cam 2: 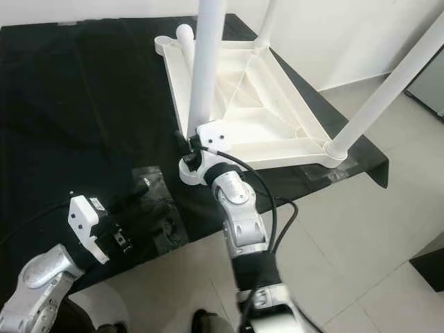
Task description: Building children table
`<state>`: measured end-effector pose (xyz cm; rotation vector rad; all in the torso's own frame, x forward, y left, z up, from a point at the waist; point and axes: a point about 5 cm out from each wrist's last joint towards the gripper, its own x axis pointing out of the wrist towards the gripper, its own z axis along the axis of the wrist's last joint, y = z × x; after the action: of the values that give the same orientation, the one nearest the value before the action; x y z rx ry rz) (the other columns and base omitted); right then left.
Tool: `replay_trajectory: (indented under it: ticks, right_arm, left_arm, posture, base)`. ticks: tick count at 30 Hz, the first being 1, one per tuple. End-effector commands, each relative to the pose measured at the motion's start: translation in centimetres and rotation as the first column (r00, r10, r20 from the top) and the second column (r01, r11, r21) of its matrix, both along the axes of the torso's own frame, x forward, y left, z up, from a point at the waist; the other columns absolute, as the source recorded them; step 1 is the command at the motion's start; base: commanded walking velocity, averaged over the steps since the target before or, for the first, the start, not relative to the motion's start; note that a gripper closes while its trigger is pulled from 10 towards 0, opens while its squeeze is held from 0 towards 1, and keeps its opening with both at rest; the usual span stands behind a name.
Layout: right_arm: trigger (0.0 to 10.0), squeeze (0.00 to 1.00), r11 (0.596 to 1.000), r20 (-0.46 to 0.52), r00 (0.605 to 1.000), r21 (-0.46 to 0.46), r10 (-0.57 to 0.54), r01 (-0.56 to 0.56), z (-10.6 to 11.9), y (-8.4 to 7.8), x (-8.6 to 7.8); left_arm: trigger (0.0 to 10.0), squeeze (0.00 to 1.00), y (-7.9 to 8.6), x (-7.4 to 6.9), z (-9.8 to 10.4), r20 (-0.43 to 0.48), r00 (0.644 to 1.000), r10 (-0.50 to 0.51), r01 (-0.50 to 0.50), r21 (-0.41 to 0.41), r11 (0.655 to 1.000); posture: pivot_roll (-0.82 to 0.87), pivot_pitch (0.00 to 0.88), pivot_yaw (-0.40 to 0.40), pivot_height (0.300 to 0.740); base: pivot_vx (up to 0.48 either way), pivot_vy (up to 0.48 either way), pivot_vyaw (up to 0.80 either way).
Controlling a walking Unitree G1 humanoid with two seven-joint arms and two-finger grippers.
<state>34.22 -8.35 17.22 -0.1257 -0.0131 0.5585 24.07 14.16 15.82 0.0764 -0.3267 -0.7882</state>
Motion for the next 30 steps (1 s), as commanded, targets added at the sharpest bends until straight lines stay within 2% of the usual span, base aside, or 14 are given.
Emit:
replay_trajectory:
  ticks: [1, 3, 4, 5, 6, 7, 8, 11, 12, 13, 18, 19, 25, 30]
  right_arm:
    - [10.0, 1.00, 0.996, -0.066, 0.994, 0.003, 0.091, -0.091, -0.8, 0.7, -0.4]
    - [10.0, 1.00, 0.938, 0.029, 0.938, -0.008, 0.346, -0.346, 2.1, 0.7, -0.7]
    - [10.0, 1.00, 0.938, 0.029, 0.938, -0.008, 0.346, -0.346, 2.1, 0.7, -0.7]
    - [10.0, 0.74, 0.901, 0.059, 0.899, -0.040, 0.434, -0.432, 3.0, 0.5, -0.8]
    - [10.0, 0.74, 0.901, 0.059, 0.899, -0.040, 0.434, -0.432, 3.0, 0.5, -0.8]
    - [10.0, 0.00, 0.870, 0.072, 0.868, -0.087, 0.492, -0.486, 3.6, 0.1, -0.6]
    - [10.0, 0.00, 0.855, 0.079, 0.854, -0.128, 0.514, -0.503, 4.2, -0.5, 0.2]
    - [10.0, 0.00, 0.849, 0.078, 0.850, -0.152, 0.521, -0.506, 4.7, -1.1, 1.0]
    - [10.0, 0.00, 0.841, 0.076, 0.846, -0.187, 0.528, -0.508, 5.5, -2.0, 2.2]
    - [10.0, 0.00, 0.833, 0.071, 0.840, -0.195, 0.538, -0.518, 5.9, -2.2, 2.5]
    - [10.0, 0.00, 0.813, 0.066, 0.821, -0.205, 0.567, -0.545, 7.4, -2.8, 3.4]
    - [0.0, 0.00, 0.816, 0.063, 0.823, -0.199, 0.564, -0.544, 7.8, -2.8, 3.8]
    - [0.0, 0.00, 0.806, 0.058, 0.811, -0.170, 0.582, -0.567, 7.7, -2.6, 4.0]
    - [0.0, 0.00, 0.797, 0.050, 0.802, -0.168, 0.595, -0.580, 6.6, -2.4, 3.9]
  left_arm:
    - [10.0, 0.00, -0.3, -0.1, -0.1, -0.002, 1.000, -0.017, 0.017, 0.010, 1.000]
    - [10.0, 0.00, -0.4, -0.1, -0.1, -0.002, 1.000, -0.020, 0.020, 0.010, 1.000]
    - [10.0, 0.00, -0.4, -0.1, -0.1, -0.002, 1.000, -0.020, 0.020, 0.010, 1.000]
    - [10.0, 0.00, -0.4, -0.1, -0.1, -0.002, 1.000, -0.020, 0.020, 0.010, 1.000]
    - [10.0, 0.00, -0.4, -0.1, -0.1, -0.002, 1.000, -0.020, 0.020, 0.010, 1.000]
    - [10.0, 0.00, -0.4, -0.1, -0.1, -0.001, 1.000, -0.020, 0.020, 0.010, 1.000]
    - [10.0, 0.00, -0.5, -0.1, -0.1, 0.000, 1.000, -0.020, 0.020, 0.010, 1.000]
    - [10.0, 0.00, -0.5, -0.1, 0.0, 0.002, 1.000, -0.020, 0.020, 0.010, 1.000]
    - [10.0, 0.00, -0.6, -0.1, 0.0, 0.003, 1.000, -0.020, 0.020, 0.011, 1.000]
    - [10.0, 0.00, -0.6, -0.2, -0.1, 0.003, 1.000, -0.021, 0.021, 0.012, 1.000]
    - [10.0, 0.00, -0.8, -0.3, 0.0, 0.004, 1.000, -0.023, 0.023, 0.014, 1.000]
    - [10.0, 0.00, -0.9, -0.3, 0.0, 0.005, 1.000, -0.024, 0.024, 0.014, 1.000]
    - [10.0, 0.00, -1.1, -0.3, 0.0, 0.009, 1.000, -0.021, 0.021, 0.012, 1.000]
    - [10.0, 0.00, -1.1, -0.4, 0.0, 0.011, 1.000, -0.019, 0.019, 0.013, 1.000]
  posture:
    - [0.05, 0.254, -0.167, 0.740]
    - [0.05, 0.255, -0.166, 0.740]
    - [0.05, 0.255, -0.166, 0.740]
    - [0.05, 0.255, -0.166, 0.740]
    - [0.05, 0.255, -0.166, 0.740]
    - [0.05, 0.257, -0.167, 0.740]
    - [0.05, 0.259, -0.171, 0.740]
    - [0.06, 0.260, -0.170, 0.740]
    - [0.06, 0.263, -0.170, 0.740]
    - [0.06, 0.264, -0.170, 0.740]
    - [0.07, 0.269, -0.171, 0.740]
    - [0.06, 0.278, -0.178, 0.740]
    - [0.07, 0.279, -0.188, 0.740]
    - [0.06, 0.282, -0.183, 0.740]
  base:
    - [0.000, 0.000, 0.00]
    - [0.000, 0.000, 0.00]
    - [0.000, 0.000, 0.00]
    - [0.000, 0.000, 0.00]
    - [0.000, 0.000, 0.00]
    - [0.000, 0.000, 0.00]
    - [0.000, 0.000, 0.00]
    - [0.000, 0.000, 0.00]
    - [0.000, 0.000, 0.00]
    - [0.000, 0.000, 0.00]
    - [0.000, 0.000, 0.00]
    - [0.000, 0.000, 0.00]
    - [0.000, 0.000, 0.00]
    - [0.000, 0.000, 0.00]
